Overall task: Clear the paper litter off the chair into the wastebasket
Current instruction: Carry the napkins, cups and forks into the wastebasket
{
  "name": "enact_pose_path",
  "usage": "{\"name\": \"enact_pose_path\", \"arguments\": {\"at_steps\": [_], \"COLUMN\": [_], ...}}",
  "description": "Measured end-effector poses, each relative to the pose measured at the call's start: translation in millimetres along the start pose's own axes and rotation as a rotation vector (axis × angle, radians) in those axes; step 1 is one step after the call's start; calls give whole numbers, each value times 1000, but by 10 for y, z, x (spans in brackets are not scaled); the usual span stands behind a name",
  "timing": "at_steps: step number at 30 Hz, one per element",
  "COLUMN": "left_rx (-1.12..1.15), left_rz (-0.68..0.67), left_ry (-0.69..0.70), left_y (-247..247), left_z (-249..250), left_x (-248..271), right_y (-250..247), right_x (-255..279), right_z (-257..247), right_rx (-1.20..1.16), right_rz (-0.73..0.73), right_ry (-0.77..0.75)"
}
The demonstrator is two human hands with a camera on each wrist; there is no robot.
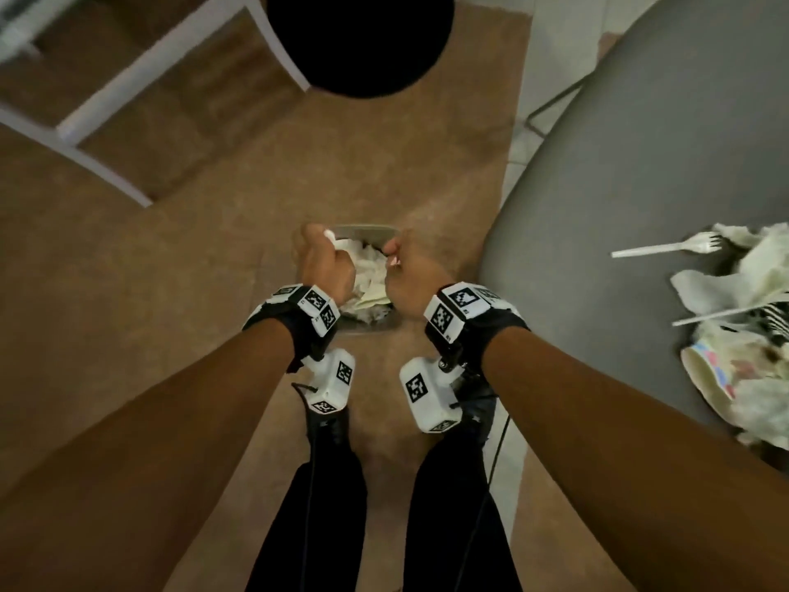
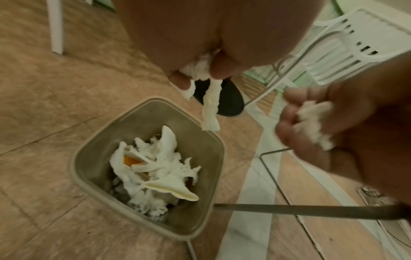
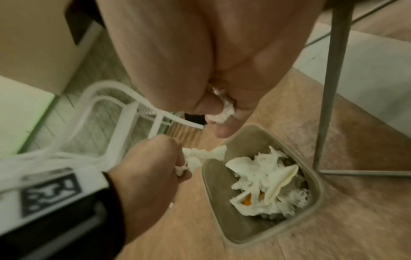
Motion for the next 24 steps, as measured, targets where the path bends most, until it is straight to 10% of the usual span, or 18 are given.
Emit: {"name": "enact_pose_path", "arguments": {"at_steps": [12,24], "left_rx": [-34,-74], "left_rz": [-332,-381], "left_ry": [-28,424], "left_y": [401,647], "left_z": [-643,2140], "left_x": [-117,526], "right_y": [539,-1635], "right_x": [-179,427], "right_z": [528,476], "right_rx": [70,-539], "right_rz": [-34,8], "right_ry": [148,234]}}
Point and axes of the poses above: each hand's wrist, its own x-axis away from the middle knuckle, its own y-axis out of the palm, z = x × y, the point moved 7 cm from there along -x, towards the middle knuckle, and after that the axes turned 13 degrees about z, right-handed, at the moved point
